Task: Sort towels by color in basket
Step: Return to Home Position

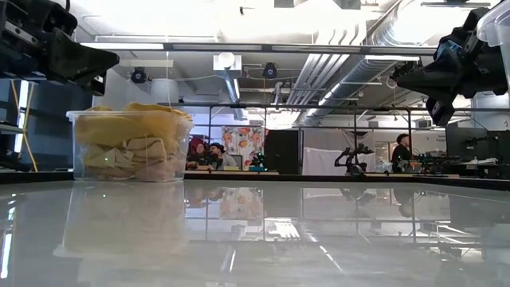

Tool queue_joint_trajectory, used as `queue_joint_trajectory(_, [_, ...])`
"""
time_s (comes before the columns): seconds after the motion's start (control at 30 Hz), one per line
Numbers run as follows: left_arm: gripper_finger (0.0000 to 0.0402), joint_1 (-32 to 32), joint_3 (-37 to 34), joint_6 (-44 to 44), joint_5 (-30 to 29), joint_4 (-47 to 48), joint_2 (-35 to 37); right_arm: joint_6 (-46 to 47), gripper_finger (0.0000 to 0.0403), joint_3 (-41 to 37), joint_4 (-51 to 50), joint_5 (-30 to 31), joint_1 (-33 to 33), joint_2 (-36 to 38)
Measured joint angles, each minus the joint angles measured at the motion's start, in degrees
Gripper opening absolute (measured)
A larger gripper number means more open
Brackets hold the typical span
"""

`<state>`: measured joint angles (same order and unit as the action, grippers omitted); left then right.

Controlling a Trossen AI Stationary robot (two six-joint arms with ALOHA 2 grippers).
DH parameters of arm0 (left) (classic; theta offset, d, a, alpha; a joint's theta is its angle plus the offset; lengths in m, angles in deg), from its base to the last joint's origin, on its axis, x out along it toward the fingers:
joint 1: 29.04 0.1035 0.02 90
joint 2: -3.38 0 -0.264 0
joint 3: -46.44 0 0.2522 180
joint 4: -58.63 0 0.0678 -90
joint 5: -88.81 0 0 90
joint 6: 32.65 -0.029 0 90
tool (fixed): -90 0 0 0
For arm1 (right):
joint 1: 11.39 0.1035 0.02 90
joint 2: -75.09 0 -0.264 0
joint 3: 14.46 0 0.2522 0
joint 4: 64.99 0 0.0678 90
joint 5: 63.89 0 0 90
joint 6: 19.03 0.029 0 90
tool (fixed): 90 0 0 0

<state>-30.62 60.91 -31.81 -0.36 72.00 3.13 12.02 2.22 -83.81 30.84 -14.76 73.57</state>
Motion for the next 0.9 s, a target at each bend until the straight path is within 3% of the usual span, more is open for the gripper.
queue_joint_trajectory(0.1, [0.0, 0.0, 0.0, 0.0, 0.0, 0.0, 0.0, -1.3, 0.0001, 0.0, 0.0, 0.0, 0.0, 0.0])
queue_joint_trajectory(0.27, [0.0, 0.0, 0.0, 0.0, 0.0, 0.0, 0.0, -15.4, 0.0001, 0.0, 4.8, -0.4, 0.1, 0.0])
queue_joint_trajectory(0.4, [0.0, 0.0, 0.0, 0.0, 0.0, 0.0, 0.0, -31.8, 0.0001, 0.0, 10.5, -12.6, 0.2, 0.1])
queue_joint_trajectory(0.47, [0.0, 0.0, 0.0, 0.0, 0.0, 0.0, 0.0, -33.4, 0.0001, 0.0, 9.9, -14.3, 0.2, 0.1])
queue_joint_trajectory(0.73, [0.0, 0.0, 0.0, 0.0, 0.0, 0.0, 0.0, -25.6, 0.0001, 0.0, 2.9, 2.9, 0.1, 0.1])
queue_joint_trajectory(0.9, [0.0, 0.0, 0.0, 0.0, 0.0, 0.0, 0.0, -19.0, 0.0001, 0.0, 0.3, 4.2, 0.1, -0.1])
